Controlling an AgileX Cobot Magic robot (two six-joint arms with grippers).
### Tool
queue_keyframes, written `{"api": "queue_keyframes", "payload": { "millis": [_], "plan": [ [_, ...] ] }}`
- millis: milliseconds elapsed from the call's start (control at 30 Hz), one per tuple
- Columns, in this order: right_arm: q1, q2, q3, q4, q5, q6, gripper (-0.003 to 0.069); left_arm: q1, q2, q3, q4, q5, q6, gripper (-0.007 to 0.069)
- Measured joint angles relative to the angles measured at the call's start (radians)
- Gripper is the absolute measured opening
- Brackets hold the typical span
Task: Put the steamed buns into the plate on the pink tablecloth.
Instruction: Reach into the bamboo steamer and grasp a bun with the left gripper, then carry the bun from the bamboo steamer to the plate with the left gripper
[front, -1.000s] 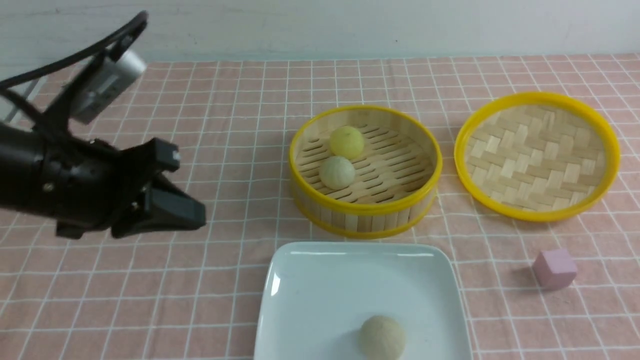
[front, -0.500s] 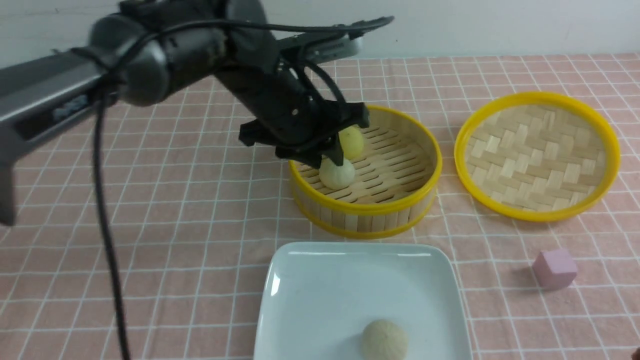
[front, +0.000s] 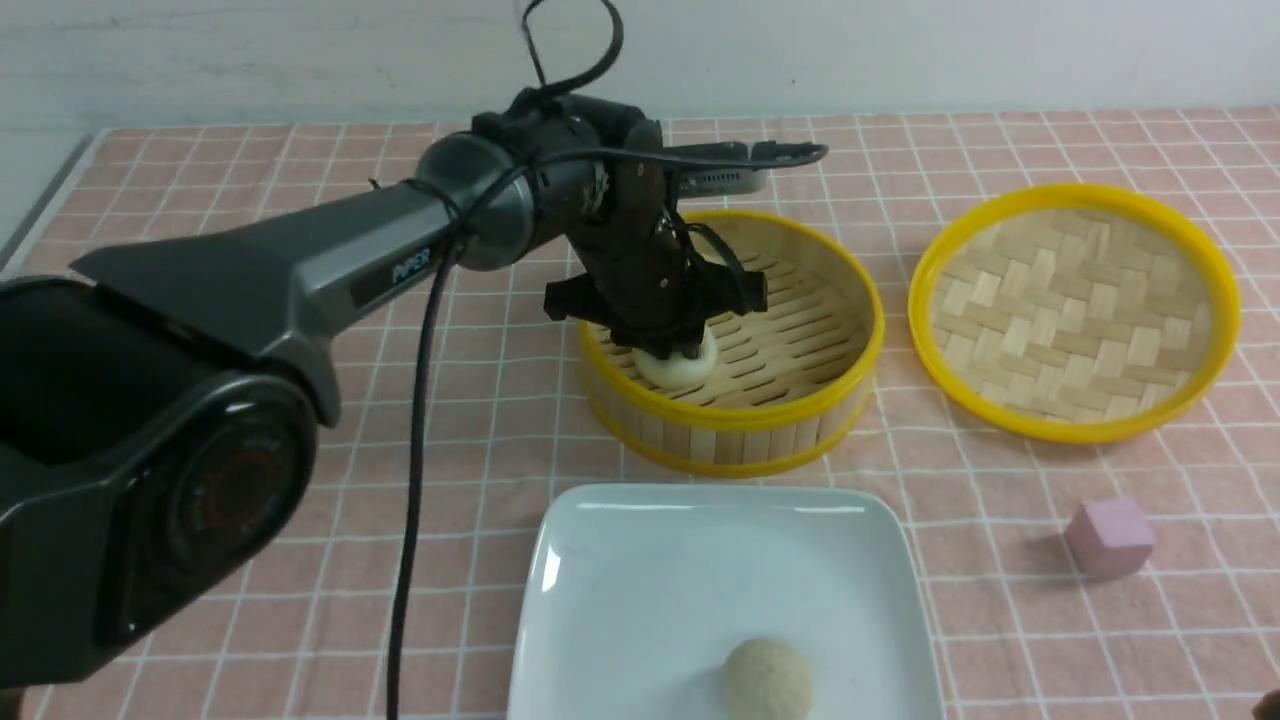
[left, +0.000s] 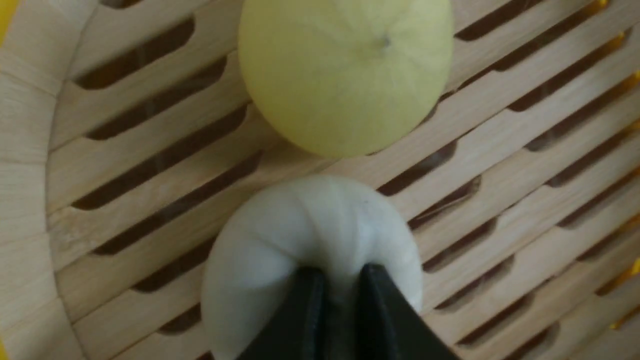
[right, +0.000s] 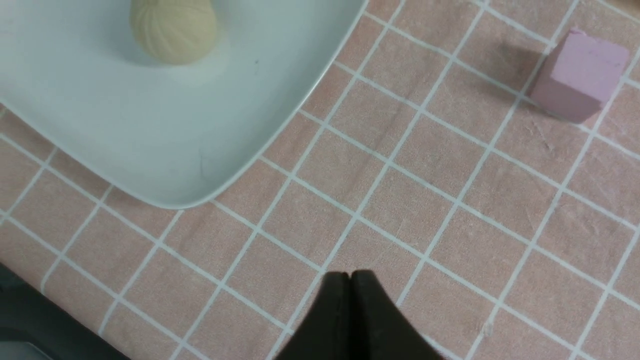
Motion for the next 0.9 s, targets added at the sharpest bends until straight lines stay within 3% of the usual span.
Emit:
{"api": "queue_keyframes", "payload": {
  "millis": [67,400,533,667,900],
  "plan": [
    [0.0,0.0,0.0,0.002,0.001,-0.001,0.0001,0.0,-0.029,-0.001,-0.009,0.041,0.005,0.0032],
    [0.0,0.0,0.0,0.002,0.002,-0.002,0.0001,-0.001,-0.394,0.025,0.051,0.392,0.072,0.0026],
    [0.0,0.0,0.0,0.002,0.003,-0.002,0.0005,-0.017,-0.499,0.151,0.066,0.423,0.069,0.0026],
    [0.0,0.0,0.0,0.002,0.001,-0.002,0.0008,-0.111,-0.53,0.44,0.065,0.311,0.005,0.003],
    [0.0,0.0,0.0,0.002,0.001,-0.002,0.0014,-0.199,-0.445,0.651,0.056,-0.007,-0.093,0.0072]
  ]
}}
